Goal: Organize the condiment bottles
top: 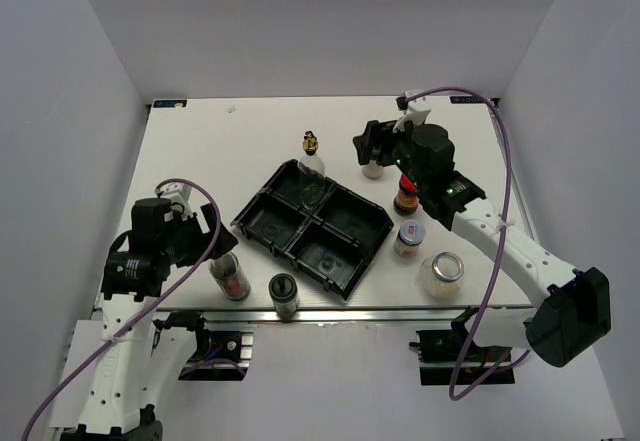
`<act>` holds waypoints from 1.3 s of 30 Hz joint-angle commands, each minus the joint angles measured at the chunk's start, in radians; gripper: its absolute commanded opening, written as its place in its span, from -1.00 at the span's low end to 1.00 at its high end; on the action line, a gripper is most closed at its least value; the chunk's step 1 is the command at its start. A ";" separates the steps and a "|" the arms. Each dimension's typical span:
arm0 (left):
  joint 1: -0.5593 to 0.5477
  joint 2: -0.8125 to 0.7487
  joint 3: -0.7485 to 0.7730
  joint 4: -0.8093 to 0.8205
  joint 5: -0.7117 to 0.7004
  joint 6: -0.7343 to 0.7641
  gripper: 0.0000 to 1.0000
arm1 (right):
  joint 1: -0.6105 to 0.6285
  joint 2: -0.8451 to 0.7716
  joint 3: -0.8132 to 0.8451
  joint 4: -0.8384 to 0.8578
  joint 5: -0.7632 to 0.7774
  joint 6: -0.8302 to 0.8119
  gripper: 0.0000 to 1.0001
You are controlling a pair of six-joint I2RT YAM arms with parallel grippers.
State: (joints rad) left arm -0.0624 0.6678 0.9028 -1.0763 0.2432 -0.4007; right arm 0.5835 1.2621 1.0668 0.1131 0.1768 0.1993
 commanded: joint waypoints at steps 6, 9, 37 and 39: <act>-0.004 0.018 0.030 0.010 -0.012 0.008 0.66 | -0.024 -0.021 -0.013 0.066 -0.022 0.019 0.79; -0.005 0.026 0.031 0.000 -0.004 0.010 0.53 | -0.033 -0.018 -0.016 0.065 -0.023 0.019 0.79; -0.025 0.088 0.100 -0.001 -0.015 -0.023 -0.24 | -0.111 0.008 -0.042 0.080 -0.076 0.045 0.79; -0.030 0.084 0.090 0.012 0.005 -0.026 -0.02 | -0.120 0.008 -0.042 0.079 -0.083 0.045 0.79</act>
State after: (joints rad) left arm -0.0818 0.7513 1.0012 -1.0695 0.2073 -0.4126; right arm 0.4763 1.2671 1.0302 0.1375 0.1123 0.2325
